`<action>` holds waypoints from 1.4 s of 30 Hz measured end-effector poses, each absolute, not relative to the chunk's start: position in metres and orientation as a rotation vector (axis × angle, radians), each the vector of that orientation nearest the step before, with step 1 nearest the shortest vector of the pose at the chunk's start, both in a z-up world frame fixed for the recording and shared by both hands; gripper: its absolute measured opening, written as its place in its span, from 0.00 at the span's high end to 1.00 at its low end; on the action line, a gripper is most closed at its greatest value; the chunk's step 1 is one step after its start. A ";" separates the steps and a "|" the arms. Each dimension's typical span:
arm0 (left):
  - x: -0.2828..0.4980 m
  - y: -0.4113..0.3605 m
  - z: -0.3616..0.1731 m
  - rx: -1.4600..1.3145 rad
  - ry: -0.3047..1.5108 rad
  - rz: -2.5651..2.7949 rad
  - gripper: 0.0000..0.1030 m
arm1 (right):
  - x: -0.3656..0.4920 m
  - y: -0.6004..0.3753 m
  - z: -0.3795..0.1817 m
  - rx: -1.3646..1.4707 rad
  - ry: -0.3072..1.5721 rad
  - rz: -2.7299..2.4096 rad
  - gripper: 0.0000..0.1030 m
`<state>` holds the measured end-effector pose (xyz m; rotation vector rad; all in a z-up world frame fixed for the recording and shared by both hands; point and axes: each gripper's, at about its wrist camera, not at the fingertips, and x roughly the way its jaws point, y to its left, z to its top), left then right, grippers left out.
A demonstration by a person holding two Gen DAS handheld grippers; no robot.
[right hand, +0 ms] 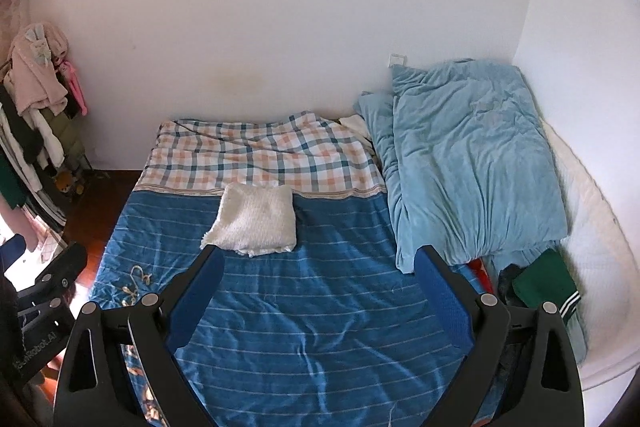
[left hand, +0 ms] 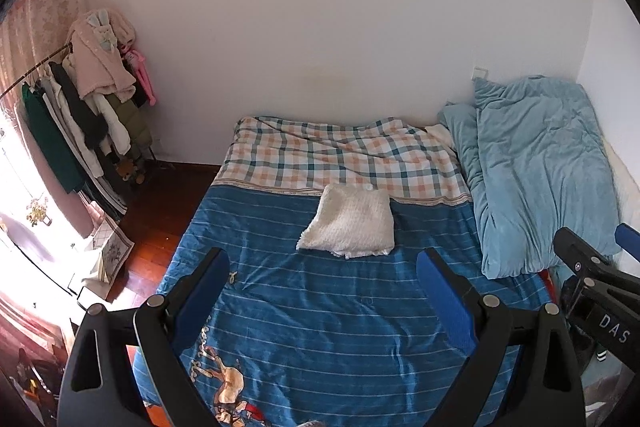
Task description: Fold large clothes
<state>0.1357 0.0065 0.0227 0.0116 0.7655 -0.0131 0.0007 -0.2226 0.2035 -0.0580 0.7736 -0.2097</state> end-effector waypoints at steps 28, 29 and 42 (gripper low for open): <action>0.128 0.014 0.033 0.029 0.736 0.003 0.06 | -0.003 -0.226 0.198 -0.064 0.762 -0.198 0.04; 0.128 0.013 0.033 0.030 0.736 0.004 0.06 | -0.004 -0.226 0.199 -0.063 0.760 -0.197 0.04; 0.123 0.019 0.044 0.028 0.724 0.002 0.06 | -0.010 -0.230 0.202 -0.059 0.745 -0.191 0.04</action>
